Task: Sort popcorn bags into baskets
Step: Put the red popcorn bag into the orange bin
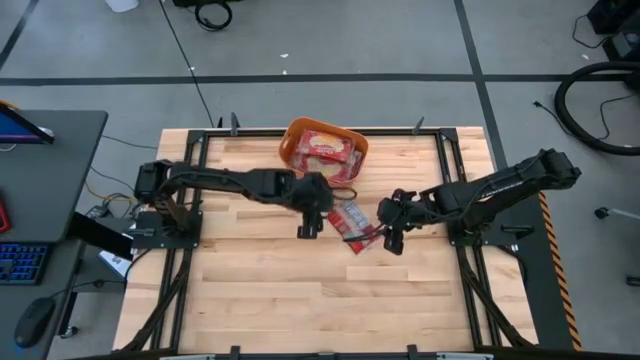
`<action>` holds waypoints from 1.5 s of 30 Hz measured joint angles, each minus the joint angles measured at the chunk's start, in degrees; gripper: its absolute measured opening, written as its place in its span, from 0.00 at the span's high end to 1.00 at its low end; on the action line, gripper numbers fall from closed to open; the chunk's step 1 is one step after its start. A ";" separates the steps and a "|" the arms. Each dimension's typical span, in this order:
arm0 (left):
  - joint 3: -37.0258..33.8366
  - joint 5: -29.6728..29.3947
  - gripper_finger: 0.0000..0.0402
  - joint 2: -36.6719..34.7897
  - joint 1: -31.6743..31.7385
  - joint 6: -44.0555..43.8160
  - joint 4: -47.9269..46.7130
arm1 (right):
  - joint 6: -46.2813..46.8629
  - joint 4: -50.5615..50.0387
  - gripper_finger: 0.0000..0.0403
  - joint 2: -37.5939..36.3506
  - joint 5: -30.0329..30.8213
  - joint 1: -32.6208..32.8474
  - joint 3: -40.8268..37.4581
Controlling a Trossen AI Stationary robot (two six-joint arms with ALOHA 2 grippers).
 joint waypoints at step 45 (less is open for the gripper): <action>-4.20 -12.14 0.79 20.41 -2.93 25.74 17.31 | 27.99 -2.81 0.51 -9.60 -1.82 3.59 -6.15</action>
